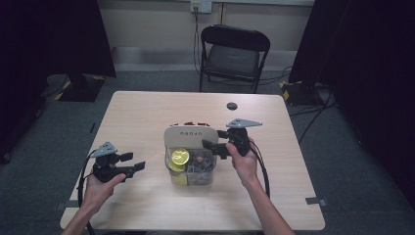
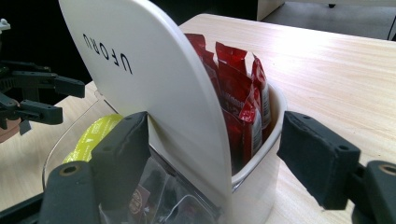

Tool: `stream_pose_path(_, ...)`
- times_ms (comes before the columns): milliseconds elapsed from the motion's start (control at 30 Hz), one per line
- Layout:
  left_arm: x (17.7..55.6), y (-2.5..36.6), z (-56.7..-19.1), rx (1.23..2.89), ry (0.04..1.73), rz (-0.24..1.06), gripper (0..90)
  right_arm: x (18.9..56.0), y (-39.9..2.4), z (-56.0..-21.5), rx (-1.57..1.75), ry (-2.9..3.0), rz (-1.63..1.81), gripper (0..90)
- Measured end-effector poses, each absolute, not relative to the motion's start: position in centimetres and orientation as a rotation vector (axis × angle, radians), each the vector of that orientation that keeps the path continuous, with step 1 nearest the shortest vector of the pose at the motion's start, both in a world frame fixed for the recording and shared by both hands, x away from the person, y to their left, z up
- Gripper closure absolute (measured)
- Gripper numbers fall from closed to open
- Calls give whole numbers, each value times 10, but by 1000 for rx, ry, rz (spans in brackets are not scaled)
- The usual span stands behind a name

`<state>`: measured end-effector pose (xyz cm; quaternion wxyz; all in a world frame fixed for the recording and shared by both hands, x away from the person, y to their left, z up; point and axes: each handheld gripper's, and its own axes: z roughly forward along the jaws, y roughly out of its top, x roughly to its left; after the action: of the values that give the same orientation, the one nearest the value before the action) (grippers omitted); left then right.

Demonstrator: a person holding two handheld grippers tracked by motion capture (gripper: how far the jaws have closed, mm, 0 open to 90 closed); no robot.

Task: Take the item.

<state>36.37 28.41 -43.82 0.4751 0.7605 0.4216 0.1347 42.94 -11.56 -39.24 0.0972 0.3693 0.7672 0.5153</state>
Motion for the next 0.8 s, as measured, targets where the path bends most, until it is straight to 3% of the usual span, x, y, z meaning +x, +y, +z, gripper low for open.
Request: stream_pose_path(800,370,235,-389,1873,826,353,326,431,-114,-391,1095,2279,1516,226)
